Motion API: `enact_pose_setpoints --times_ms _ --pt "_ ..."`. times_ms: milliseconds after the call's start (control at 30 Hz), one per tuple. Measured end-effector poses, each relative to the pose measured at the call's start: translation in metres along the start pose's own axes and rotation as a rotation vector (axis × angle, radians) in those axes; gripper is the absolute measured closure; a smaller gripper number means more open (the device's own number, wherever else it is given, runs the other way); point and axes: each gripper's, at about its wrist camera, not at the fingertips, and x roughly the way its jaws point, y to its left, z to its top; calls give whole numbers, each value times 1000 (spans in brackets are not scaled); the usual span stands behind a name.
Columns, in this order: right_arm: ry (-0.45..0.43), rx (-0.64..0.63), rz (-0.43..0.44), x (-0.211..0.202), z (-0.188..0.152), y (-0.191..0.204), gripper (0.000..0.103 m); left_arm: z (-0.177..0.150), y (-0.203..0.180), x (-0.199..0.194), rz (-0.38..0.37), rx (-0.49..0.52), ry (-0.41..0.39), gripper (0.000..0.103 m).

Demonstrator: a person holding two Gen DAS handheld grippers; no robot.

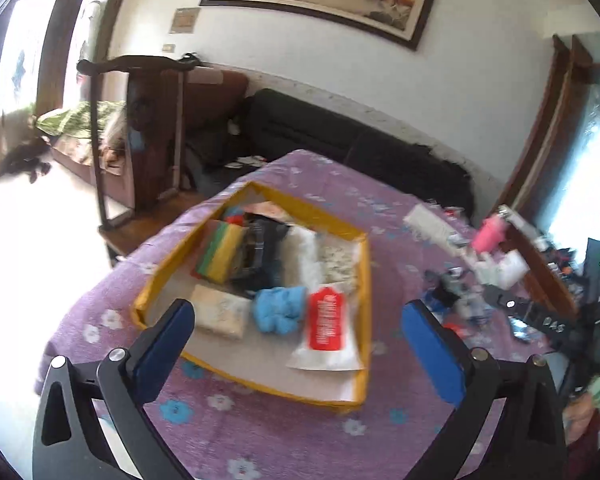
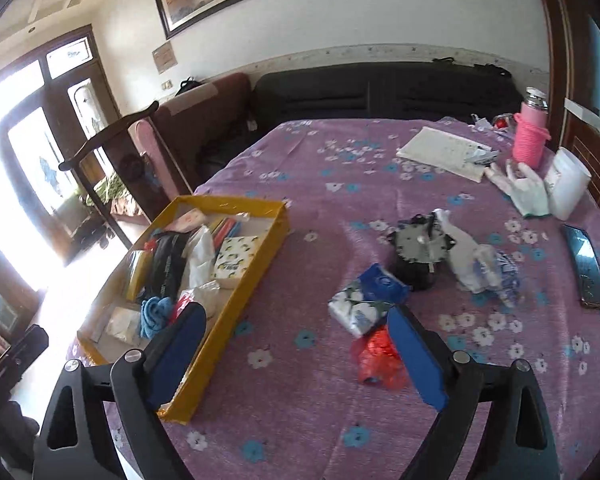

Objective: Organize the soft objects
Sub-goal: 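Withdraw both tools from the tray toward the red bag and blue tissue pack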

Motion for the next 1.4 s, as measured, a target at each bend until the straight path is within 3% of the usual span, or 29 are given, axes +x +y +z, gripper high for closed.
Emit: enact_pose_setpoints --times_ms 33,167,200,267,333,433,633,767,867,1067,1167,1300,1400 --pt "-33 16 5 -10 -2 -10 8 -2 -7 -1 -37 0 14 0" --pt "-86 116 34 -37 -12 -54 8 -13 -34 6 -35 61 81 0" --pt "-74 163 52 -39 -17 -69 7 -17 -41 7 -45 70 89 0" --pt "39 232 50 -29 -28 -100 7 -24 -51 5 -69 85 91 0" --pt "107 265 -13 -23 -42 -127 8 -29 -64 3 -84 110 92 0" --pt "110 303 -118 -27 -57 -162 8 -35 -81 3 -87 150 96 0" --pt "72 340 -246 -44 -66 -198 8 -40 -103 5 -46 173 64 0" --pt "17 322 -268 -46 -64 -204 8 -37 -115 6 2 192 4 0" --pt "3 324 -276 -38 -60 -205 8 -43 -119 30 15 233 82 0" --pt "-30 312 -308 -13 -53 -207 8 -68 -113 80 -23 210 278 0" --pt "-30 294 -330 1 -55 -213 8 -74 -122 92 -38 232 318 0" --pt "-37 359 -265 2 -58 -225 8 -76 -144 112 -57 285 355 0" --pt "-59 389 -272 -3 -60 -231 8 -78 -168 134 -65 334 376 0"
